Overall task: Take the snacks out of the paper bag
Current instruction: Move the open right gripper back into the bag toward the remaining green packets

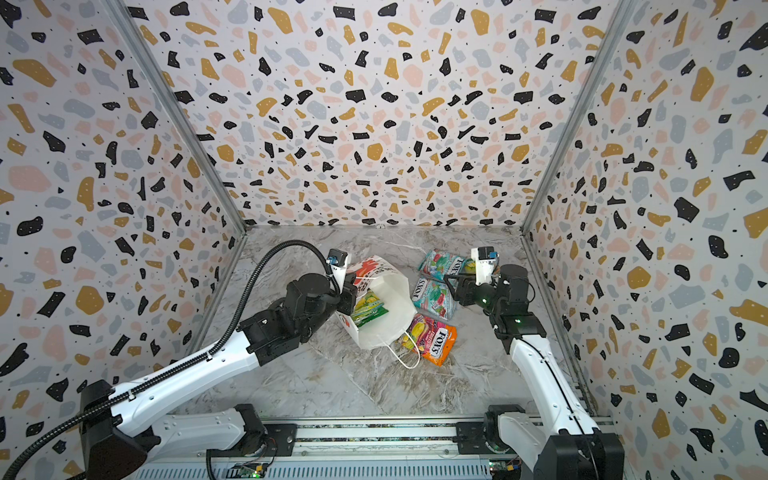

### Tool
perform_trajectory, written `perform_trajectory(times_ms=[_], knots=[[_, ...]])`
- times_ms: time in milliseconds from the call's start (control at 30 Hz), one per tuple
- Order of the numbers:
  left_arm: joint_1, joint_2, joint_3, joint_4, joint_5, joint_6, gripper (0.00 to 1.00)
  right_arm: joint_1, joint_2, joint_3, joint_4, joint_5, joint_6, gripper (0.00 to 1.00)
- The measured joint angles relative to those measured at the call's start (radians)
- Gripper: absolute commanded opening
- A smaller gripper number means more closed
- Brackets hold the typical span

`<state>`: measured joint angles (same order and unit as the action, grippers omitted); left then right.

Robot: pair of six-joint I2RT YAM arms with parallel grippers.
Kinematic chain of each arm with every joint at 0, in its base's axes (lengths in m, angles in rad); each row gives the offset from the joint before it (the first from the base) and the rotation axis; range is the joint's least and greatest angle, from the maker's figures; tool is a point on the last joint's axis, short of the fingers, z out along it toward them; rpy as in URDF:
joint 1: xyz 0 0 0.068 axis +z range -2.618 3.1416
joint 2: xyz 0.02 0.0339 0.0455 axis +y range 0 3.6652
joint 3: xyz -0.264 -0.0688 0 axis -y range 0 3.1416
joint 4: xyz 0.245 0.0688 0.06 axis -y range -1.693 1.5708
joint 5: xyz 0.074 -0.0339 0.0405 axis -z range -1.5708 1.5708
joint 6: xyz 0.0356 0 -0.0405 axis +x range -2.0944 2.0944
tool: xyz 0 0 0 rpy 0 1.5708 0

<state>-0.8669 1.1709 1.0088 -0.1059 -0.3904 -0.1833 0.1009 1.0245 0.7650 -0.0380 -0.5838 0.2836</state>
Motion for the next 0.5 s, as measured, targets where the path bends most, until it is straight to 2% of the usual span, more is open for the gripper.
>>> perform_trajectory(times_ms=[267,500], knots=[[0.000,0.000,0.000,0.000,0.008,0.006,0.00,0.268,0.008,0.035,-0.087,0.001,-0.047,0.56],[0.000,0.000,0.000,0.000,0.011,0.008,0.00,0.428,0.090,0.035,-0.078,0.029,-0.048,0.54]])
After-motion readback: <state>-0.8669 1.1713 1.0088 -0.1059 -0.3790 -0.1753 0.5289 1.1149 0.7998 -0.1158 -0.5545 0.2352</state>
